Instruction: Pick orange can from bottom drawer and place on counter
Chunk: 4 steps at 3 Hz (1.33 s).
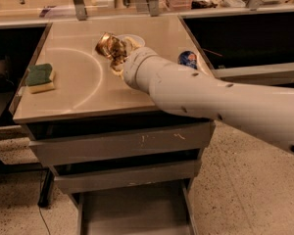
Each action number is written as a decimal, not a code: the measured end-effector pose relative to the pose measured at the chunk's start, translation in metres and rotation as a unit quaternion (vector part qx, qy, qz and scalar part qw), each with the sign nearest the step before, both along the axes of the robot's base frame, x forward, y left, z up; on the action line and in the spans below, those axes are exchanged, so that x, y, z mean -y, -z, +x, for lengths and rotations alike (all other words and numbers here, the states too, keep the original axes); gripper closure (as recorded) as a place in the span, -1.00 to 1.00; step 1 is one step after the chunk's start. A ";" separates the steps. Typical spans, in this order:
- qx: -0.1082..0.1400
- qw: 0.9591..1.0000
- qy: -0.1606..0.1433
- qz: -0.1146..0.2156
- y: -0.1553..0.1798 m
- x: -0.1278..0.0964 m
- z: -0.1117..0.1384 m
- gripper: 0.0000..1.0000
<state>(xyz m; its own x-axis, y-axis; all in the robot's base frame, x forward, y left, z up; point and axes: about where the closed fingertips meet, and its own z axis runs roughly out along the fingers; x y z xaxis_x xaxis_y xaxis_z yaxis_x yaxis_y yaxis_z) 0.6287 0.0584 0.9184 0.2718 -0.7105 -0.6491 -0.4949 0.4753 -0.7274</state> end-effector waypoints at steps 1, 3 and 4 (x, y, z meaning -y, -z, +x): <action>-0.013 1.000 -0.015 -0.003 0.006 -0.015 0.020 1.00; -0.081 0.996 -0.027 0.005 0.061 -0.038 0.038 1.00; -0.104 0.994 -0.032 0.009 0.082 -0.041 0.041 1.00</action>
Offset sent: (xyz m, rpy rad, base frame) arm 0.0580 0.0181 -0.0820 0.0203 0.1804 0.0778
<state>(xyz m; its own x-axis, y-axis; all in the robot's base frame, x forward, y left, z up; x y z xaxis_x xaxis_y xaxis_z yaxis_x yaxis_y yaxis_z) 0.6700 0.0993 0.8367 0.1755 -0.6840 -0.7081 -0.6630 0.4496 -0.5986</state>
